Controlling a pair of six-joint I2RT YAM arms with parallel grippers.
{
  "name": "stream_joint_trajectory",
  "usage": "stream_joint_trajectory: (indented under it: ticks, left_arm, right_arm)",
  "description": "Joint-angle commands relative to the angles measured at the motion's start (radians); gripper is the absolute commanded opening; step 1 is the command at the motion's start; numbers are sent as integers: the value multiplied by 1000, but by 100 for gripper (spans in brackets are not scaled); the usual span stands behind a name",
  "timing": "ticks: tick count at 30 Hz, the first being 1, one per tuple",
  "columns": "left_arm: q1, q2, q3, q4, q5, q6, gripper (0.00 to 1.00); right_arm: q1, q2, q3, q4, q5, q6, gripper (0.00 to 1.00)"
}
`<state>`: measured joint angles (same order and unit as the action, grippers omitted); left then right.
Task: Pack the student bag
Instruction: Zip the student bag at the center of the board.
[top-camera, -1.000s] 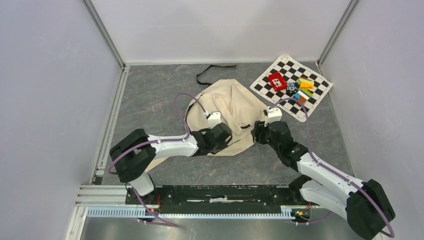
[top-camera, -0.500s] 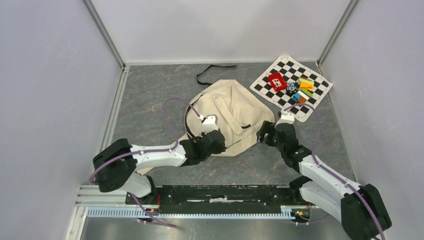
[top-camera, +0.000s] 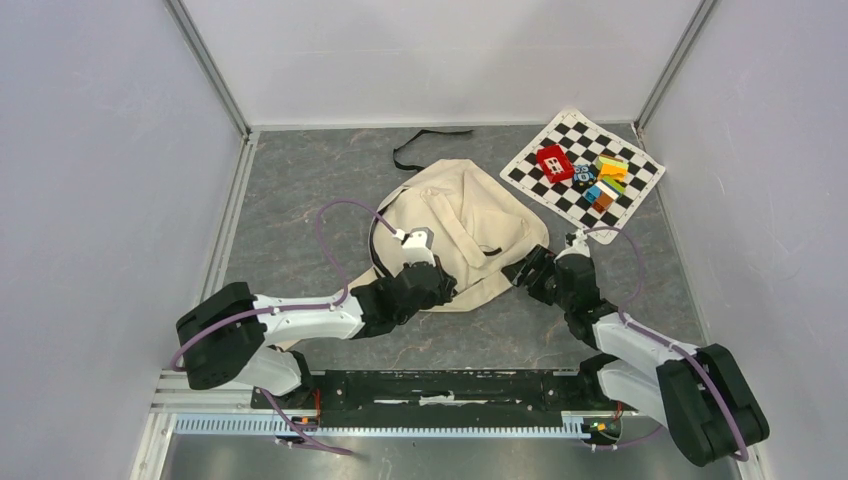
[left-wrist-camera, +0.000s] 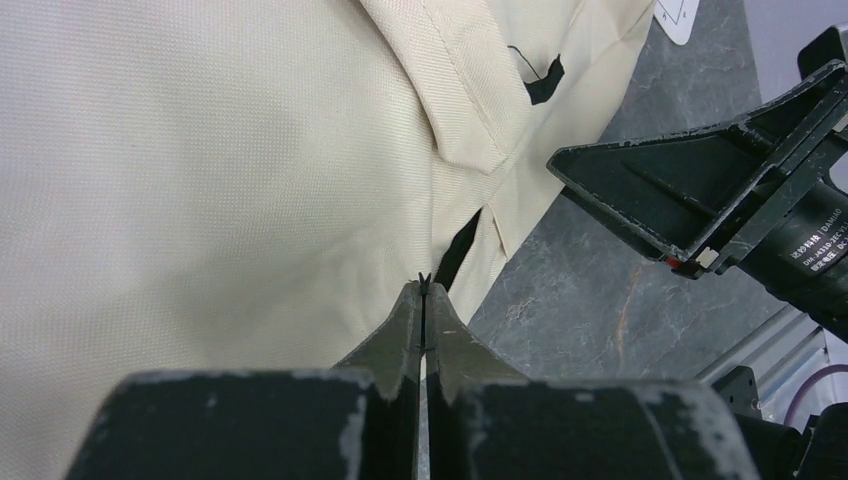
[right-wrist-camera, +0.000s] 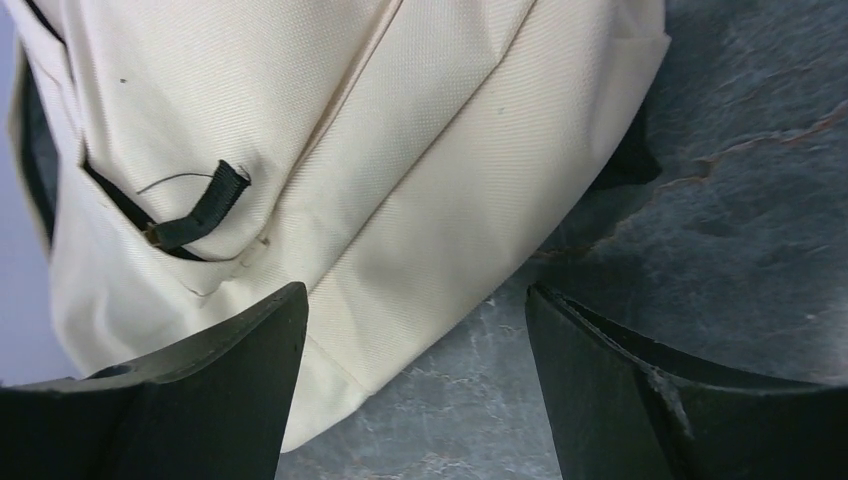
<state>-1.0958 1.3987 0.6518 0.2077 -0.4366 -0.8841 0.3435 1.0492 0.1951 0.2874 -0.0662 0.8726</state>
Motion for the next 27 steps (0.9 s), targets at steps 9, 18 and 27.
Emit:
stream_joint_trajectory:
  ticks: [9, 18, 27]
  left_arm:
    - [-12, -89, -106, 223, 12, 96, 2]
    - [-12, -194, -206, 284, -57, 129, 2]
    - [-9, -367, -269, 163, -188, 144, 2]
  right_arm:
    - [-26, 121, -77, 267, -49, 152, 47]
    - [-114, 134, -46, 247, 3, 114, 0]
    - [-151, 80, -69, 192, 60, 69, 0]
